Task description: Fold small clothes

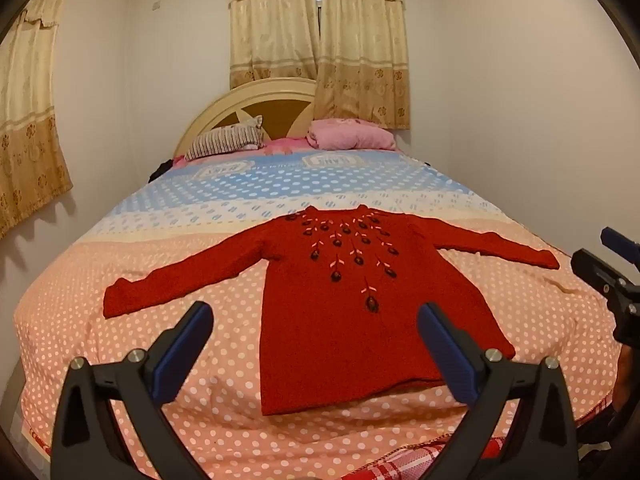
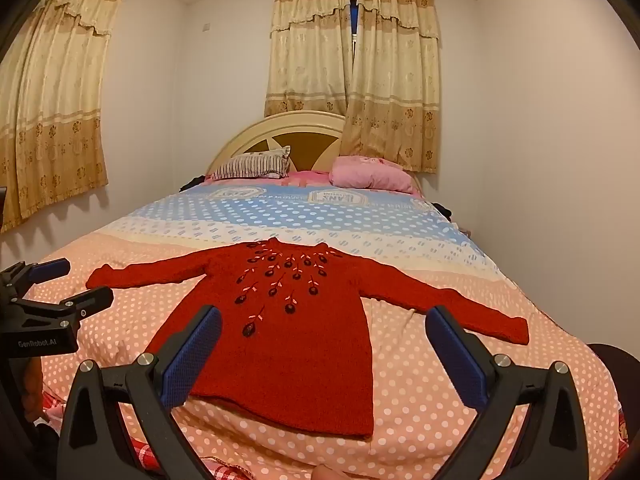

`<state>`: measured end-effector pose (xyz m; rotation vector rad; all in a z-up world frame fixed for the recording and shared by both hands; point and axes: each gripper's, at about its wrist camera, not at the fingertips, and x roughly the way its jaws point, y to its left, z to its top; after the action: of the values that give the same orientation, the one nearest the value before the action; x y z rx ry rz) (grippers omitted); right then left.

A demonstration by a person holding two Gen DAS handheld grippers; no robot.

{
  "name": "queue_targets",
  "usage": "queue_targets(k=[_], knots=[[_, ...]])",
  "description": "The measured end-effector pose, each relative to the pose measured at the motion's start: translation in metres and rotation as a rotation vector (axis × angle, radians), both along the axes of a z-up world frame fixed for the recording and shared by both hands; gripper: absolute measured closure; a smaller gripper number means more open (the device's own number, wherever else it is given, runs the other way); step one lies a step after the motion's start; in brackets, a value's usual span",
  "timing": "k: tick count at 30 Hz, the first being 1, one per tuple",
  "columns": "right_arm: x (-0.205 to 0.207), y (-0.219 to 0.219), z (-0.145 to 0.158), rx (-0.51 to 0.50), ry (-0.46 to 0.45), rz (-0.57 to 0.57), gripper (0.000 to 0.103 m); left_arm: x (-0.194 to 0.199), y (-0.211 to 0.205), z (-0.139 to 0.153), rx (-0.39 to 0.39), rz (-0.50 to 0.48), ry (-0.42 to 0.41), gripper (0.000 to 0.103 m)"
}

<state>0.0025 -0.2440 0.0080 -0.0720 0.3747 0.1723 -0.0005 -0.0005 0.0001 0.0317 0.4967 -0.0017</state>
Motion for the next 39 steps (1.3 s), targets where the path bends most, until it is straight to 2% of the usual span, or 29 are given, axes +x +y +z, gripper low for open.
queue_targets(k=[2,5,15,23,39], knots=[[0.001,0.0,0.0,0.001,0.01,0.0,0.001,-0.002,-0.001,0.0,0.004,0.0,-0.003,0.0],[0.0,0.0,0.0,0.002,0.006,0.002,0.001,0.004,0.006,-0.003,-0.035,-0.003,0.054,0.0],[0.003,-0.002,-0.002,0.009,0.015,-0.001,0.001,0.002,0.003,0.0,-0.014,0.002,0.009,0.0],[0.003,0.003,-0.015,0.006,0.015,0.006,0.001,0.002,0.003,0.001,-0.015,0.005,0.007,0.0],[0.008,0.002,-0.013,0.01,0.027,0.006,0.001,0.002,0.009,0.003,-0.021,0.005,0.011,0.0]])
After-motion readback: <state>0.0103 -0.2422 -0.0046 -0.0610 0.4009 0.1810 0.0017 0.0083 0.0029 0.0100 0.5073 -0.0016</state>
